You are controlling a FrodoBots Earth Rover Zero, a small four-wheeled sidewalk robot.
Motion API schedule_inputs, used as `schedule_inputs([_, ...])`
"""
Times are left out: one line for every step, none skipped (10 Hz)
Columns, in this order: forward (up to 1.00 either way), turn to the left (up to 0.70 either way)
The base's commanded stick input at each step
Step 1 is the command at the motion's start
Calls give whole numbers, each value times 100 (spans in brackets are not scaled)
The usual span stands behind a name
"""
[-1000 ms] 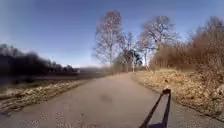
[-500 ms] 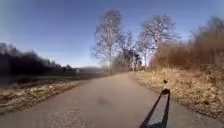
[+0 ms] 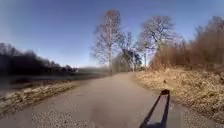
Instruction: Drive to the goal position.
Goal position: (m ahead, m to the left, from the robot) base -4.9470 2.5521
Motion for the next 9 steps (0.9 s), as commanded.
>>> schedule_inputs([85,0])
schedule_inputs([85,0])
schedule_inputs([85,0])
schedule_inputs([85,0])
schedule_inputs([85,0])
schedule_inputs([85,0])
schedule_inputs([85,0])
schedule_inputs([85,0])
schedule_inputs([85,0])
